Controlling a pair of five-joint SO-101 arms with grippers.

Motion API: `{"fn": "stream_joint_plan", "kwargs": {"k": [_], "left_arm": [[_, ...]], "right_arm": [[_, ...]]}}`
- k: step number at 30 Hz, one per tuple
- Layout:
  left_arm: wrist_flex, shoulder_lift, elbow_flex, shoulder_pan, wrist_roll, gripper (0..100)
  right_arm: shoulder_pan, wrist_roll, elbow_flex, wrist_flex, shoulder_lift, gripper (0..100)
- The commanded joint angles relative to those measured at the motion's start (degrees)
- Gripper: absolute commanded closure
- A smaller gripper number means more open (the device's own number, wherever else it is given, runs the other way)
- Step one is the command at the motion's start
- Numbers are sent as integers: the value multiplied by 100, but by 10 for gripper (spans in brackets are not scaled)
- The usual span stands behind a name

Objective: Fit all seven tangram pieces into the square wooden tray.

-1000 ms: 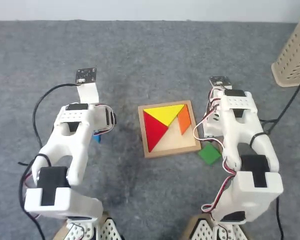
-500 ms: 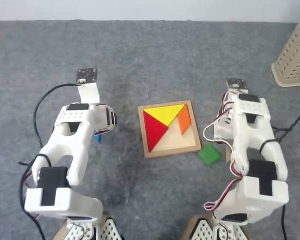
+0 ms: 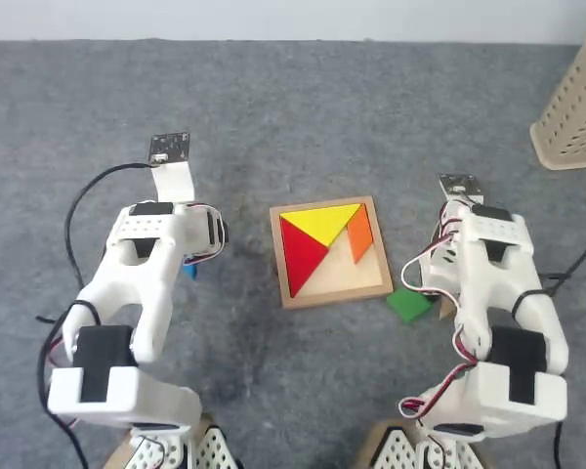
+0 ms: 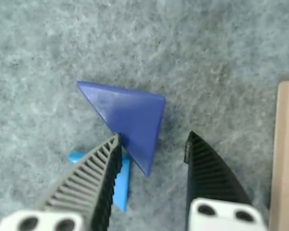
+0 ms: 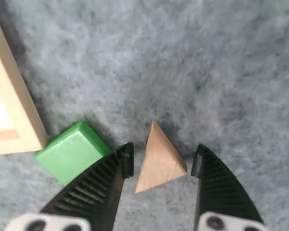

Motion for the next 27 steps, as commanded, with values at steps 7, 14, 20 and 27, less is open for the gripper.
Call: {"fn": "stream_joint_plan", "kwargs": {"k": [7, 14, 20, 27], "left_arm": [[-88, -308, -31, 9, -88, 792], [-88, -308, -31, 26, -88, 792], [-88, -308, -31, 18, -88, 792], [-88, -308, -31, 9, -88, 792]], "right_arm": [[31, 273, -26, -233, -154, 877], [-444, 299, -360, -163, -541, 880], [-945, 299, -853, 365, -1024, 880], [-857, 651, -923, 760, -1349, 880]]}}
